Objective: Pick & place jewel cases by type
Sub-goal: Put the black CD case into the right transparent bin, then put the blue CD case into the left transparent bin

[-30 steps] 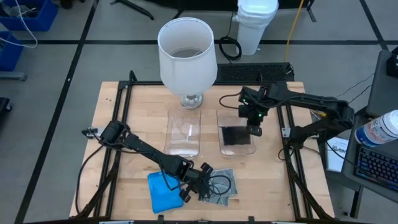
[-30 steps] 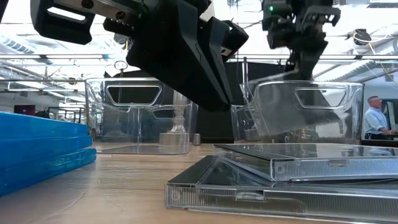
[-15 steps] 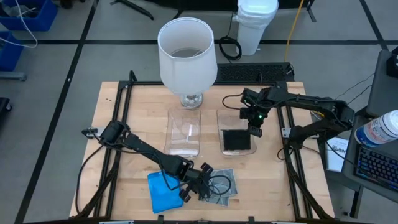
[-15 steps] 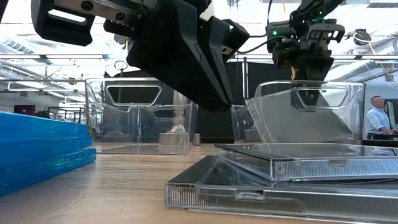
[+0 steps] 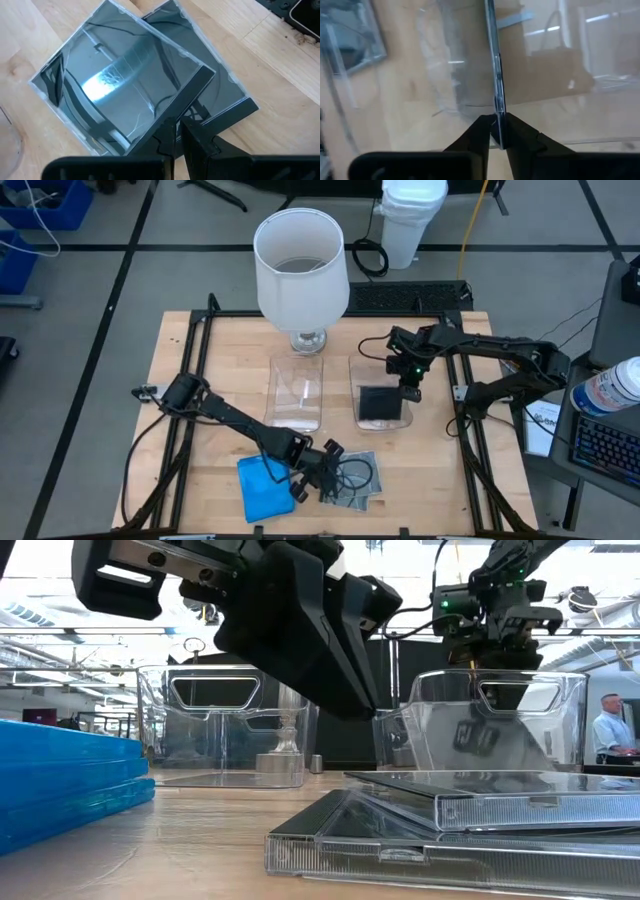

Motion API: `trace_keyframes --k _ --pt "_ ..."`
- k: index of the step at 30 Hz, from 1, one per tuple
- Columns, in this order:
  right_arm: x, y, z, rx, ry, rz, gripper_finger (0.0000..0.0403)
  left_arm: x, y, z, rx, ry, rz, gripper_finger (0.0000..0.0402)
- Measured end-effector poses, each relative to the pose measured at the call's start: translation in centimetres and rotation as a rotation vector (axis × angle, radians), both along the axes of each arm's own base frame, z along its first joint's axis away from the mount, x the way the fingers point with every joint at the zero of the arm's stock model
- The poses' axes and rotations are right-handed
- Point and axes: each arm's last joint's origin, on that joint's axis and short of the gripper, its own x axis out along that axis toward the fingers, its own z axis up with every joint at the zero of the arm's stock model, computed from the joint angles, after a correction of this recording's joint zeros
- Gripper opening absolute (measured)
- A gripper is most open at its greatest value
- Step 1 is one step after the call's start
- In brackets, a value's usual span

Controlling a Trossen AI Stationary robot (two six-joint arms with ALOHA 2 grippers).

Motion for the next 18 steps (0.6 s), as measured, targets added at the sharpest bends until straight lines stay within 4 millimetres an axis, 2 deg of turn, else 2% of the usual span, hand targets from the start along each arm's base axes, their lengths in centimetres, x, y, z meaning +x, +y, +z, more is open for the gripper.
trace_keyframes --k 4,14,18 --pt "-0.05 -0.17 -0.06 -0.059 0.026 -0.005 0.0067 -0.18 0.06 -0.38 0.002 0.005 0.000 0.0035" --pt "0.06 -0.22 -0.02 -0.070 0.016 -0.002 0.0112 -0.27 0.10 -0.67 -0.003 0.005 0.006 0.0035" --pt "0.44 -0.33 0.69 -0.124 0.013 0.001 0.0125 -0.28 0.11 -0.68 -0.002 0.006 0.006 0.0035"
